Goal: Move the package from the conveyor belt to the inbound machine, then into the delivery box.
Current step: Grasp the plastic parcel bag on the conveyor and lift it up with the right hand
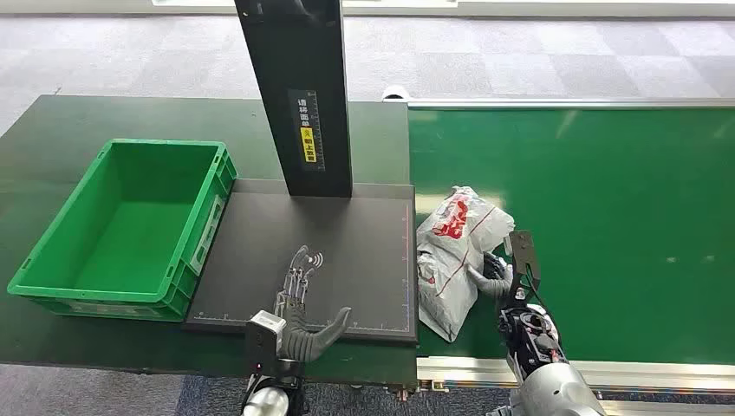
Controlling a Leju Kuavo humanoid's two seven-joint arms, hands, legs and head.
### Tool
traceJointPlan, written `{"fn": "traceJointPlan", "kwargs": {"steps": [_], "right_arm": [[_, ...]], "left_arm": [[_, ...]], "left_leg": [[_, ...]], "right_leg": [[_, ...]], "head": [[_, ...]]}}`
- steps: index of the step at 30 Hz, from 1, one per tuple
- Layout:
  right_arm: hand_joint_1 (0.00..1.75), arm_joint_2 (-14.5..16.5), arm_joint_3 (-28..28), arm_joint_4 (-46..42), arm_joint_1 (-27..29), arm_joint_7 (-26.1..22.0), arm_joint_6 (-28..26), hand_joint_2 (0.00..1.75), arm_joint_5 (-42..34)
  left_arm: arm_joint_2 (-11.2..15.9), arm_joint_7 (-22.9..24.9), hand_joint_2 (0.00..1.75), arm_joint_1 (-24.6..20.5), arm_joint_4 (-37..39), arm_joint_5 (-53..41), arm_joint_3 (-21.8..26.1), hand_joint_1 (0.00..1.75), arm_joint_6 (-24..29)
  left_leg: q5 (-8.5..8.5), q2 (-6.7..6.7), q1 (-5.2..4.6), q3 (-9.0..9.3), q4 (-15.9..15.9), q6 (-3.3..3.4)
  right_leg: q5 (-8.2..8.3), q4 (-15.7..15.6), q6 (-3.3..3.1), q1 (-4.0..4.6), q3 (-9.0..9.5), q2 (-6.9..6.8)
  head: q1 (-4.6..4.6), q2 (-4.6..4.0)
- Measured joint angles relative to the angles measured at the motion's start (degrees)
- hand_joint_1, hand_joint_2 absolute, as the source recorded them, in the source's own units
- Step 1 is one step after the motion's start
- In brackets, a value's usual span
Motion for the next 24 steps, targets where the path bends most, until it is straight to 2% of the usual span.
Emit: {"fn": "traceJointPlan", "kwargs": {"steps": [16,19,24], "right_arm": [[1.75,-0.08,-0.50,0.10,0.69,-1.78,-0.06,1.75,0.63],[1.75,-0.07,-0.54,0.13,0.81,-5.50,-1.36,1.75,2.35],[1.75,0.36,0.43,-1.80,0.75,-17.52,-4.94,1.75,5.84]], "left_arm": [[0.00,0.00,1.75,-0.03,0.20,0.08,-0.12,0.00,0.09],[0.00,0.00,1.75,0.05,0.08,-0.60,0.04,0.00,1.09],[-0.11,0.00,1.75,0.75,-0.84,-2.17,1.64,0.00,2.02]], "left_leg": [[-0.02,0.00,0.00,-0.14,0.00,-0.03],[-0.01,-0.04,0.00,-0.27,0.00,-0.02],[0.03,-0.16,-0.01,-0.52,0.00,0.00]], "right_leg": [[-0.01,0.00,0.00,0.00,-0.10,-0.01],[0.00,0.01,0.00,0.00,-0.17,-0.02],[0.03,0.04,0.02,-0.01,-0.36,-0.04]], "head": [[0.00,0.00],[0.00,0.00],[0.01,0.00]]}}
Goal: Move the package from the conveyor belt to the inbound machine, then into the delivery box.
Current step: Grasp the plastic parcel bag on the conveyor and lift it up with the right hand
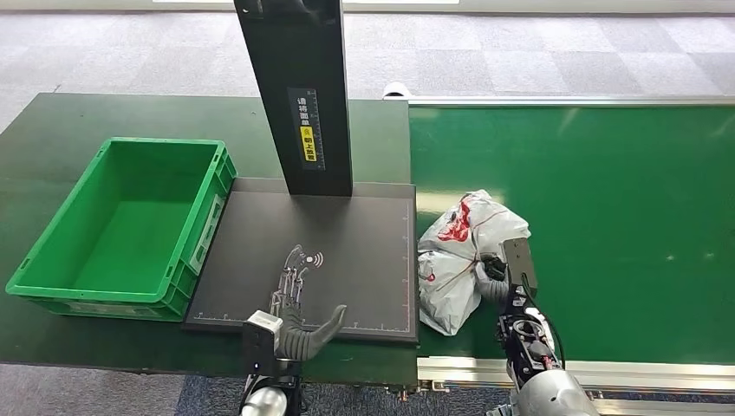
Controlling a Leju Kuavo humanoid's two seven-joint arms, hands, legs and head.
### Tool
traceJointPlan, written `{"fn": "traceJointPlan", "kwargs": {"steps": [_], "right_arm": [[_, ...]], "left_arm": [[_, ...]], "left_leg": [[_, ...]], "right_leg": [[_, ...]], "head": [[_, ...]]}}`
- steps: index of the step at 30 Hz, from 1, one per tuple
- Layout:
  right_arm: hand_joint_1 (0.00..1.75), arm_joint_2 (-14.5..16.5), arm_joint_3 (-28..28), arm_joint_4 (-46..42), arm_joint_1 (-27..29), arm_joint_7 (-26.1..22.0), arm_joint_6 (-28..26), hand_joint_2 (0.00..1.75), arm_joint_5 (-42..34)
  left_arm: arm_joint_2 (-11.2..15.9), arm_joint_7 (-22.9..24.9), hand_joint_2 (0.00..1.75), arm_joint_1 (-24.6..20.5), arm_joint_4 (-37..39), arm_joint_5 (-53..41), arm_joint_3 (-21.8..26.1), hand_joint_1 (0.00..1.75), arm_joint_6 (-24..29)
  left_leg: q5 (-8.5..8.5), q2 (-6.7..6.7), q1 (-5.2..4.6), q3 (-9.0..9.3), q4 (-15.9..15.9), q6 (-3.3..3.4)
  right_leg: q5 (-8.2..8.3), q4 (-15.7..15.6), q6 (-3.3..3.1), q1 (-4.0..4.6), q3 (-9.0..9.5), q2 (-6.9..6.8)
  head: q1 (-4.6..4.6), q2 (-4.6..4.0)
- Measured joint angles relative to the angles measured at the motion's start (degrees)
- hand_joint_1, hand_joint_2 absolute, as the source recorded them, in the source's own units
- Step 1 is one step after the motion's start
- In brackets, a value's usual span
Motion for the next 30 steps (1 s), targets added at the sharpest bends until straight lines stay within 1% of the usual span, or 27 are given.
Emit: {"fn": "traceJointPlan", "kwargs": {"steps": [1,3,10,23,26,28,30], "right_arm": [[1.75,0.13,0.32,-0.77,-0.17,-1.62,-0.44,1.75,0.33],[1.75,0.33,0.83,-1.92,-0.49,-2.92,-0.85,1.75,0.63],[1.75,0.83,1.30,-3.75,-0.56,-3.06,-1.16,1.75,0.79],[1.75,1.03,1.83,-4.27,-0.56,-3.08,-1.21,1.75,0.79],[1.75,1.19,2.10,-5.22,-0.03,-5.19,-1.61,1.75,0.74],[1.75,1.98,2.91,-10.16,2.78,-7.80,-1.62,1.75,-0.32],[1.75,3.47,4.60,-20.37,8.61,-8.41,-0.97,1.75,-2.67]], "left_arm": [[-0.05,0.00,1.75,0.20,-0.23,-0.26,0.38,0.00,0.01],[-0.15,0.00,1.75,0.57,-0.58,-0.46,0.94,0.00,0.00],[-0.48,0.00,1.75,1.33,-1.22,-0.52,2.22,0.00,-0.02],[-0.59,0.00,1.75,1.76,-1.49,-0.55,2.67,0.00,-0.04],[-0.58,0.00,1.75,1.99,-1.85,-1.55,2.87,0.00,-0.02],[-0.55,0.00,1.75,2.80,-2.91,-2.74,3.69,0.00,-0.28],[-0.49,0.02,1.75,3.79,-4.83,-3.79,4.92,0.00,-0.59]], "left_leg": [[0.00,-0.02,0.00,-0.01,0.00,0.00],[0.00,-0.09,0.00,-0.03,0.00,0.00],[0.00,-0.18,0.00,-0.15,0.00,0.00],[0.00,-0.18,0.00,-0.16,0.00,0.00],[0.00,-0.19,0.00,-0.17,0.00,0.00],[-0.01,-0.27,0.01,-0.17,0.00,0.00],[-0.01,-0.50,0.01,-0.24,0.01,0.00]], "right_leg": [[0.00,0.00,0.00,0.00,-0.01,-0.01],[-0.01,0.00,0.00,0.00,-0.02,-0.04],[-0.02,0.00,0.01,0.00,-0.11,-0.19],[-0.02,0.00,0.00,0.00,-0.13,-0.20],[-0.02,0.00,0.00,0.00,-0.13,-0.21],[-0.06,0.00,0.01,0.00,-0.12,-0.27],[-0.16,0.00,0.02,0.01,-0.12,-0.48]], "head": [[0.01,0.00],[0.01,0.00],[0.01,0.00],[0.01,0.00],[0.01,0.00],[0.02,0.00],[0.04,0.00]]}}
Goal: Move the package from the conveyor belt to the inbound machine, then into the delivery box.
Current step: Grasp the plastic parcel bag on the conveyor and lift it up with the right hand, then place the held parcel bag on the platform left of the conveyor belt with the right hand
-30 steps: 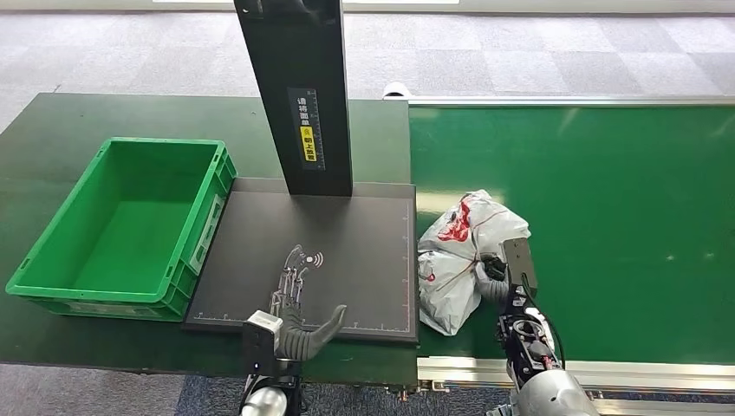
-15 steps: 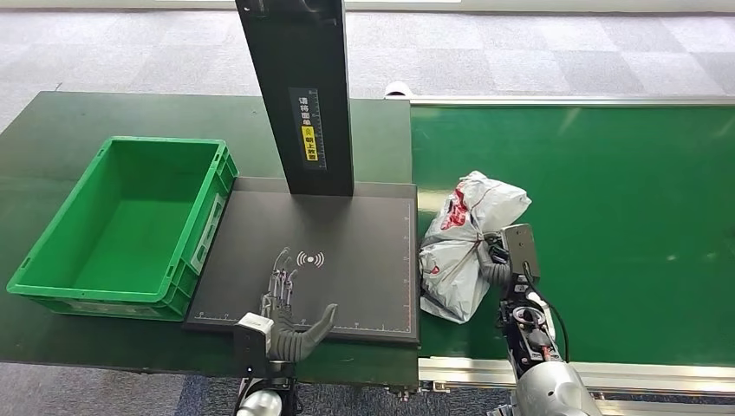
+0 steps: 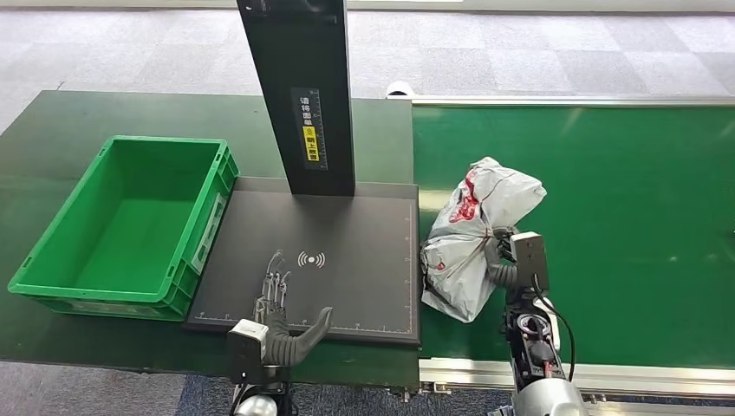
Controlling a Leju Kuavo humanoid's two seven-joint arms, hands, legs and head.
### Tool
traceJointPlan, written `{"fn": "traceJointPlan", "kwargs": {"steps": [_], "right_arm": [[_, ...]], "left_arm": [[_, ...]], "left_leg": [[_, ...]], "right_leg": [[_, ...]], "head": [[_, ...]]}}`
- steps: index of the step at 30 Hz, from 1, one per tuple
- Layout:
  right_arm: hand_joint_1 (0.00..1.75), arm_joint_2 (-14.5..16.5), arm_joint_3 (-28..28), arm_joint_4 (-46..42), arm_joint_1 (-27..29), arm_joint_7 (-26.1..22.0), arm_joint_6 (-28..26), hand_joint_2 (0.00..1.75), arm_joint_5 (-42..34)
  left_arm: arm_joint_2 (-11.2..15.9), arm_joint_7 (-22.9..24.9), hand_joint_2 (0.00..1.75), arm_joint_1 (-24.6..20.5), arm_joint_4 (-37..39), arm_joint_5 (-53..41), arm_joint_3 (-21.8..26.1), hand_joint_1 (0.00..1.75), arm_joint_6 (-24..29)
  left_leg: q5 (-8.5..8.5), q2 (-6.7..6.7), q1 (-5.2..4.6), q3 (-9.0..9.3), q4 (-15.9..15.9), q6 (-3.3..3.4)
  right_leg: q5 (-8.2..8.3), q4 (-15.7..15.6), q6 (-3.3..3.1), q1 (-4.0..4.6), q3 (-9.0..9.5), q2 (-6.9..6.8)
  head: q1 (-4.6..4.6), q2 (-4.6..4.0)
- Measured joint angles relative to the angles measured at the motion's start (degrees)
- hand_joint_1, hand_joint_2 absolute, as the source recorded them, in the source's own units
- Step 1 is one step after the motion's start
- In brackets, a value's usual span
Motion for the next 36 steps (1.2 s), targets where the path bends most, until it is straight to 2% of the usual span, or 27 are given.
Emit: {"fn": "traceJointPlan", "kwargs": {"steps": [5,8,12,15,19,23,26,31,36], "right_arm": [[1.75,3.31,7.22,-27.41,16.36,2.23,-1.75,1.75,-2.64],[1.75,4.65,12.45,-39.16,22.17,2.45,-3.34,1.75,-2.61],[1.75,7.05,20.33,-45.81,18.76,2.65,-2.40,1.75,-2.55],[1.75,8.07,24.61,-50.33,16.67,3.53,-4.34,1.75,-4.22],[1.75,7.94,26.25,-53.46,16.01,5.99,-2.92,1.75,-7.08],[1.75,7.85,26.75,-53.62,15.00,7.26,-1.44,1.75,-7.69],[1.75,7.85,27.27,-48.79,11.06,9.68,1.86,1.75,-7.78],[1.75,8.95,27.56,-24.25,-1.57,8.51,3.20,1.75,-9.05],[1.75,9.99,26.87,-7.21,-6.86,6.55,2.61,1.75,-9.75]], "left_arm": [[0.85,0.02,1.75,1.77,-5.48,-2.73,0.30,0.00,2.96],[2.37,0.02,1.75,3.14,-10.28,-4.57,-1.52,0.00,6.94],[5.58,-0.04,1.75,2.45,-20.81,-7.67,-3.54,0.00,14.32],[7.20,-0.04,1.75,2.54,-26.17,-8.39,-3.65,0.00,14.31],[8.20,-0.02,1.75,2.63,-29.69,-8.62,-3.77,0.00,14.41],[8.68,-0.02,1.75,2.56,-31.18,-8.61,-3.85,0.00,14.49],[8.80,-0.01,1.75,1.96,-31.45,-8.46,-3.92,0.00,13.63],[8.21,0.04,1.75,-0.88,-30.50,-8.12,-4.07,0.00,11.00],[7.89,0.04,1.75,-1.98,-29.11,-7.77,-4.30,0.00,10.67]], "left_leg": [[-0.07,-0.17,0.00,-0.17,-0.02,-0.05],[-0.10,-0.01,0.00,-0.26,-0.04,-0.06],[-0.04,0.42,0.01,-0.10,-0.06,-0.08],[0.04,-0.05,0.04,0.07,-0.05,-0.08],[0.05,-0.05,0.01,0.07,-0.05,-0.07],[0.05,-0.04,-0.01,0.04,-0.04,-0.07],[0.04,0.12,0.00,0.06,-0.05,-0.07],[0.23,0.06,0.05,0.14,-0.05,-0.08],[0.25,0.02,0.05,0.06,-0.04,-0.09]], "right_leg": [[-0.18,0.00,-0.09,0.01,-0.07,-0.21],[-0.19,0.03,-0.14,0.02,-0.13,-0.13],[-0.07,0.06,-0.28,0.04,-0.22,0.22],[-0.14,0.06,-0.22,0.05,0.00,-0.18],[-0.12,0.06,-0.18,0.03,0.15,-0.21],[-0.11,0.06,-0.18,0.00,0.13,-0.19],[-0.06,0.06,-0.23,0.02,0.11,-0.05],[0.02,0.06,-0.25,0.07,0.13,-0.08],[0.03,0.08,-0.23,0.07,0.09,-0.11]], "head": [[0.02,0.00],[0.04,0.00],[0.03,0.00],[0.04,0.00],[0.05,0.00],[0.04,0.00],[0.04,0.00],[0.04,0.00],[0.04,0.00]]}}
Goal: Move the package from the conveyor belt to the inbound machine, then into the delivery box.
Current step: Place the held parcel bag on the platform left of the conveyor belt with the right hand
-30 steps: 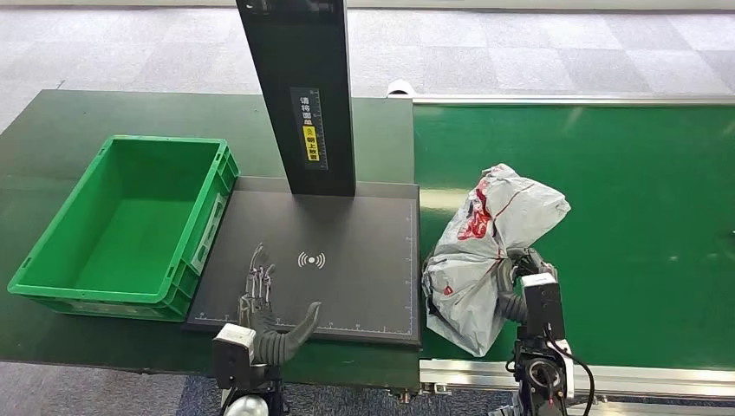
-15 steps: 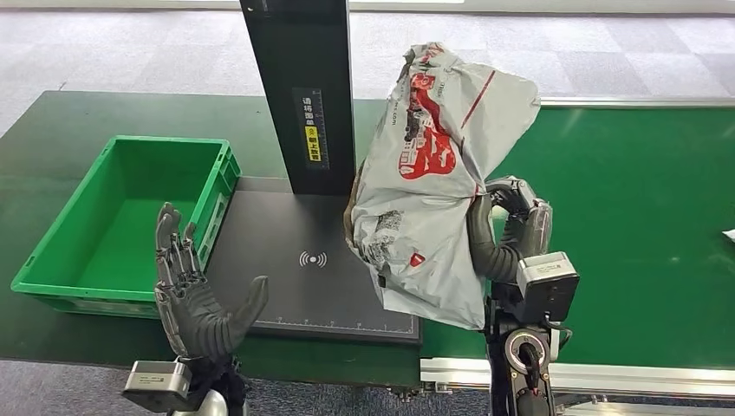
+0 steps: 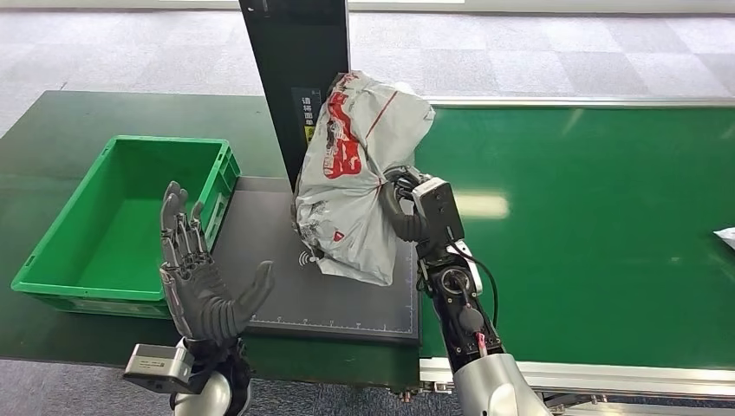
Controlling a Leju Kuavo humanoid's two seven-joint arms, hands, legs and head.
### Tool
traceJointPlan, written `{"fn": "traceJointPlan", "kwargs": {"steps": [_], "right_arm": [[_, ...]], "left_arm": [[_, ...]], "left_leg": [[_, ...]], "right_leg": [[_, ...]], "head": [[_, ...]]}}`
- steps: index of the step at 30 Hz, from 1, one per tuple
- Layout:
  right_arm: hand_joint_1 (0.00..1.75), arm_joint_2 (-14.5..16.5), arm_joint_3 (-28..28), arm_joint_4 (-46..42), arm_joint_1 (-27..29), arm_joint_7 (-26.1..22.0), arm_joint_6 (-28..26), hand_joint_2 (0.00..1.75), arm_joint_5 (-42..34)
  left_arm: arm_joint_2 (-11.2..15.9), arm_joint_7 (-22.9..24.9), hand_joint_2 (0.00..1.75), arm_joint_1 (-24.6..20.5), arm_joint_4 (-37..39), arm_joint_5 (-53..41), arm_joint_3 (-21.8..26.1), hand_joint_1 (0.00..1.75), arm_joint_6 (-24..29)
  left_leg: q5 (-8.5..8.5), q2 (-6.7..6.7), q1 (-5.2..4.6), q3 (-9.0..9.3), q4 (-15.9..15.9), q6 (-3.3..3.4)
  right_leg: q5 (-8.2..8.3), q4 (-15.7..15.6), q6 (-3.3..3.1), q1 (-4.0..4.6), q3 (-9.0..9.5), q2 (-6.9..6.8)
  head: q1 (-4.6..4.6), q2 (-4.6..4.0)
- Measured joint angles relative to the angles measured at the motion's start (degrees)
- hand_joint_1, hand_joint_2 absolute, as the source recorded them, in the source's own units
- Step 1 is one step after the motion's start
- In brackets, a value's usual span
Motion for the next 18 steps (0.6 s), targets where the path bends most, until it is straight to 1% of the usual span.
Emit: {"fn": "traceJointPlan", "kwargs": {"steps": [4,11,18], "right_arm": [[1.75,0.40,-0.46,6.00,-1.25,-0.25,-0.05,1.75,-0.03],[1.75,0.61,-0.74,10.54,-1.90,-0.08,0.31,1.75,-0.15],[1.75,0.58,-1.49,14.90,-1.03,-0.07,3.78,1.75,-0.62]], "left_arm": [[-0.11,0.00,1.75,-0.35,0.63,0.09,-0.12,0.00,0.00],[-0.22,0.00,1.75,-0.62,1.16,0.13,-0.40,0.00,-0.21],[-0.41,0.00,1.75,-0.83,2.08,0.39,-0.93,0.00,-0.85]], "left_leg": [[-0.03,0.00,-0.01,-0.14,0.01,0.01],[-0.03,0.00,-0.01,-0.18,0.01,0.01],[-0.03,0.00,-0.01,-0.18,0.01,0.01]], "right_leg": [[-0.01,-0.01,0.01,-0.01,-0.13,0.00],[-0.01,-0.02,0.01,-0.01,-0.18,0.00],[-0.01,-0.01,0.01,-0.01,-0.20,0.01]], "head": [[0.00,0.00],[0.00,0.00],[0.00,0.00]]}}
